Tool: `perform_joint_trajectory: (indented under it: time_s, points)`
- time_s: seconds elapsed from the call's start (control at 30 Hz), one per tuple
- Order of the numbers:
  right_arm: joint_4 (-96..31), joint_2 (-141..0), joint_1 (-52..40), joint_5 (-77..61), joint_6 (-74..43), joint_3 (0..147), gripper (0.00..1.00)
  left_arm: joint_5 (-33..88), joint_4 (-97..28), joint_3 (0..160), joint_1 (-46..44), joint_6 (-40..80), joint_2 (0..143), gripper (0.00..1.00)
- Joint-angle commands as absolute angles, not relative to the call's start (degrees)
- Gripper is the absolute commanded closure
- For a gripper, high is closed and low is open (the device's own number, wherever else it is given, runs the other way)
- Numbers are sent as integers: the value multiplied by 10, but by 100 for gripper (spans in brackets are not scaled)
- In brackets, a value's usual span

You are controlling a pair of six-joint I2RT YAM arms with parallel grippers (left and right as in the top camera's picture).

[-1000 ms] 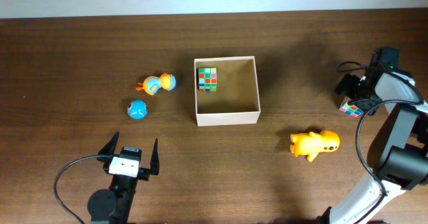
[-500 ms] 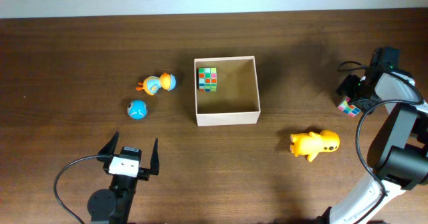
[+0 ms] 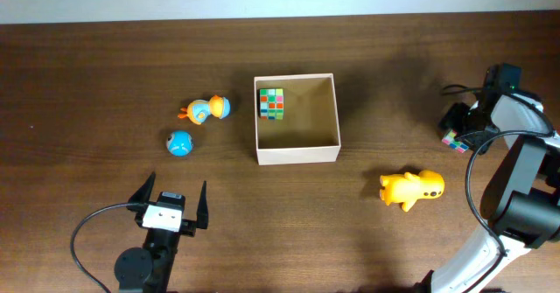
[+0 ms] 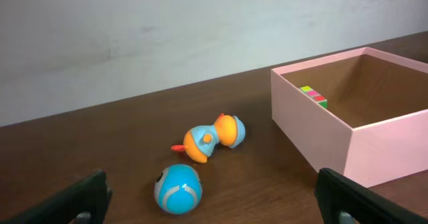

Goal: Pack container
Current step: 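Lower the right gripper onto the far Rubik's cube and close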

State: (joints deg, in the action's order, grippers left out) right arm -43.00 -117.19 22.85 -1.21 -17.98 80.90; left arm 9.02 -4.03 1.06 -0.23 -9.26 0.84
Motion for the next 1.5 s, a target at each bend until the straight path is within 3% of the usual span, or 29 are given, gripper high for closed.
perform_joint_trajectory:
  time_s: [0.0,0.47,1.47]
  points:
    - [-455,-1171,229,-11,-182,846,28,88,-40,6,1,-100,3,1]
    - [-563,-1157,229,-43,-140,958,28,88,-40,6,1,-100,3,1]
    - [-566,-1204,229,2,-183,931,27,88,-40,6,1,-100,3,1]
